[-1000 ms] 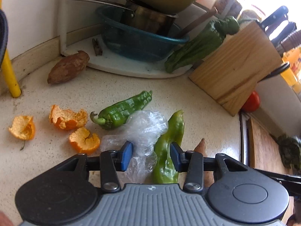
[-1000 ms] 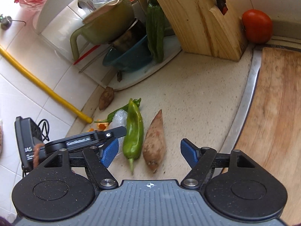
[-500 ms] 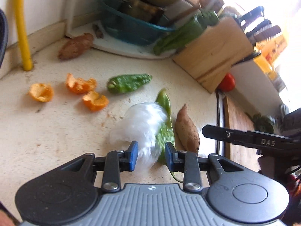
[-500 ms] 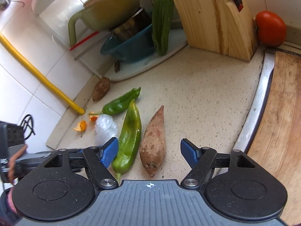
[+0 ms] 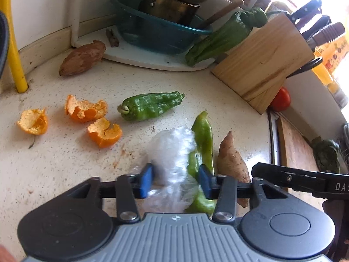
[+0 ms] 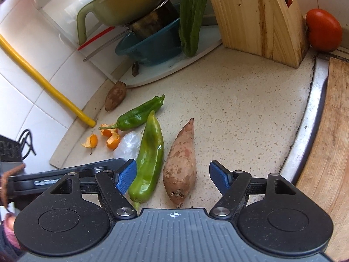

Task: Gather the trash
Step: 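Close left gripper on the clear plastic wrap while right gripper grasps the sweet potato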

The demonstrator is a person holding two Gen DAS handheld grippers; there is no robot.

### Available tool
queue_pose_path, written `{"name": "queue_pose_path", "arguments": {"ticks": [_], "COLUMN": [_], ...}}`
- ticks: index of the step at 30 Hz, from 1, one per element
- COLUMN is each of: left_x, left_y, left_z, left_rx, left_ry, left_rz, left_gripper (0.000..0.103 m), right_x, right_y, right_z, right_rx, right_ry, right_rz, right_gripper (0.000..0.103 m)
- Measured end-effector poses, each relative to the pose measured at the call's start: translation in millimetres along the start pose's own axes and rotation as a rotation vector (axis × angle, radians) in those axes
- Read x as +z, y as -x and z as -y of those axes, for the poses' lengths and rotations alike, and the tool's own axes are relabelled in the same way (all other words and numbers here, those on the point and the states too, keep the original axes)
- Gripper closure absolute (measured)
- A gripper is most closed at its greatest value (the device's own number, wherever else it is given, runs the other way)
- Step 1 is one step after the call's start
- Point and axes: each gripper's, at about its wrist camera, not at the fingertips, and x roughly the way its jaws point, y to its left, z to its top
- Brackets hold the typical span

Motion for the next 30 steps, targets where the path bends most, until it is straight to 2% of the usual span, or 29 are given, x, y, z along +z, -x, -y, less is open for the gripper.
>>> {"name": "queue_pose_path", "arguments": {"ticks": [1,2,5,19,22,28,30], "left_x": [0.8,1.3,-0.8,-14.3,-16.7,-17.7,-18.5], "left_y": [1.6,3.8,9.5,51.6,55.3,56.7,53.9], "left_z": [-1.1,-1.6,-5.0,-30.3,-35.5,-40.2,-38.7], "left_rx": [0.005,0.02,0.025,-0.014,-0.011,0.006,0.022], "left_ry": [-0.001,-0.009,-0.017,0.078,0.096,0.11,0.099], "left_rz": [0.0,-0.001,-0.01,0.036,0.043,0.05,0.043], "left_gripper": [0.074,0.085,0.087,0.088,0.088,0.088,0.088], "right_x": [-0.2,-0.1,1.0,8.7,8.0,7.0,6.0], "right_y": [0.9,2.1,6.1,-13.9,-23.9,-27.2,-27.8], "right_z": [0.0,0.4,2.2,-6.5,-10.5,-16.6,-19.1], "right_rx": [-0.002,-0.004,-0.003,-0.023,-0.072,-0.082,-0.091], "right_ry": [-0.001,-0.001,-0.003,0.029,0.052,0.093,0.112], "right_rz": [0.001,0.005,0.018,-0.009,-0.027,-0.041,-0.045], "right_gripper": [0.024,0.024,0.024,0.024,0.028,0.033,0.039]}}
